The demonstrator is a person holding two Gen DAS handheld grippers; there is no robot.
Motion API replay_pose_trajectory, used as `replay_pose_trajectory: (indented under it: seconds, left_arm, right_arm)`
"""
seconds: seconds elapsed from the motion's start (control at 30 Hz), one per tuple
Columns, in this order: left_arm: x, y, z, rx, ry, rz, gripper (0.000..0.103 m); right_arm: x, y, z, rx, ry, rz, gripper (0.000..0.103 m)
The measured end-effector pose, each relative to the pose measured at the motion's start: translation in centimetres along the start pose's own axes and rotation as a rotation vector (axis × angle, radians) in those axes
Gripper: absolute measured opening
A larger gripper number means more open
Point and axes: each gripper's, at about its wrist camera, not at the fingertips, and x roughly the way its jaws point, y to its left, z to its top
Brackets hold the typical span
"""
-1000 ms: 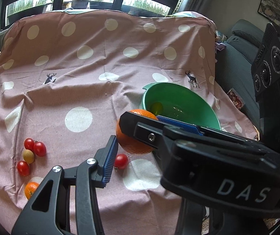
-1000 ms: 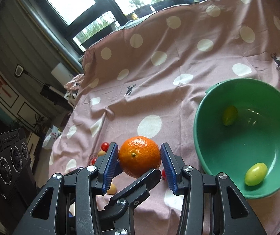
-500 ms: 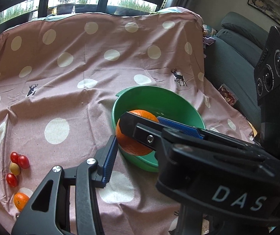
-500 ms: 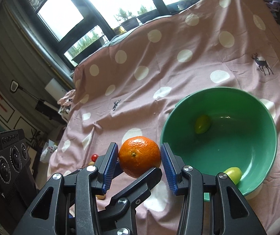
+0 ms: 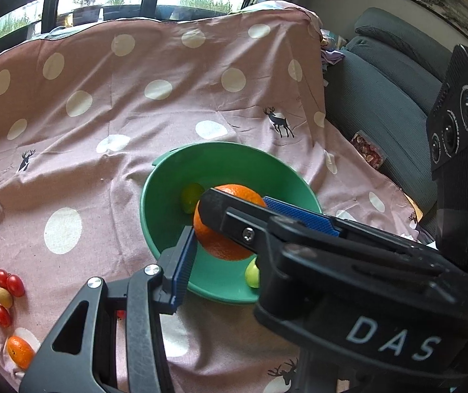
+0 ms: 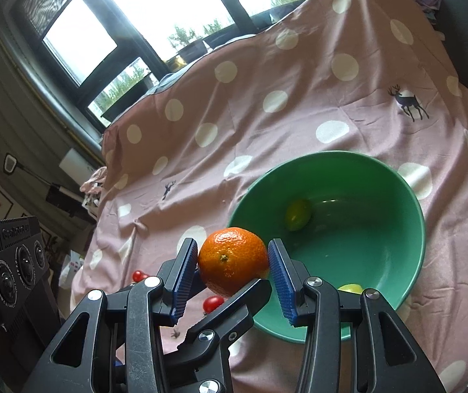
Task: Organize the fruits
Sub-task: 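Lift the orange with the right gripper and carry it over the bowl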
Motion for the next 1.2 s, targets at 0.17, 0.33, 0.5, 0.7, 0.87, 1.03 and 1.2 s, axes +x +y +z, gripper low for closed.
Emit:
replay_pose_trajectory:
  seconds: [0.17,0.33,0.5,0.7,0.87,1.03,1.2]
  left_arm:
    - [1.3,-0.9,0.3,0.013,0.021,-0.023,0.044]
    - [2.7,-1.7,0.5,0.022,0.047,-0.034,0.044]
    - [4.0,-2.2,0.7,0.028,0.076,-0.053,0.044]
    - [5.4,-2.9,0.8,0.034,0.105,-0.064,0.044]
    - [6.5,-3.2,0.9,0.036,0.133,-0.076,0.044]
    - [7.4,-3.2,0.8,0.028,0.159,-0.083,0.044]
    - [8.1,-3.0,0.7,0.021,0.179,-0.086,0.044]
  right_arm:
    - [-0.2,-1.2,0.2,0.017,-0.003,-0.039,0.048]
    - [-0.1,-2.7,0.4,0.045,0.007,-0.058,0.048]
    - [0.1,-4.1,0.5,0.069,0.017,-0.082,0.048]
    - [0.3,-5.7,0.6,0.107,0.031,-0.091,0.048]
    - [0.5,-6.6,0.7,0.127,0.044,-0.102,0.049]
    - [1.0,-7.4,0.7,0.147,0.062,-0.112,0.049]
    - [1.5,-7.9,0.7,0.158,0.081,-0.119,0.049]
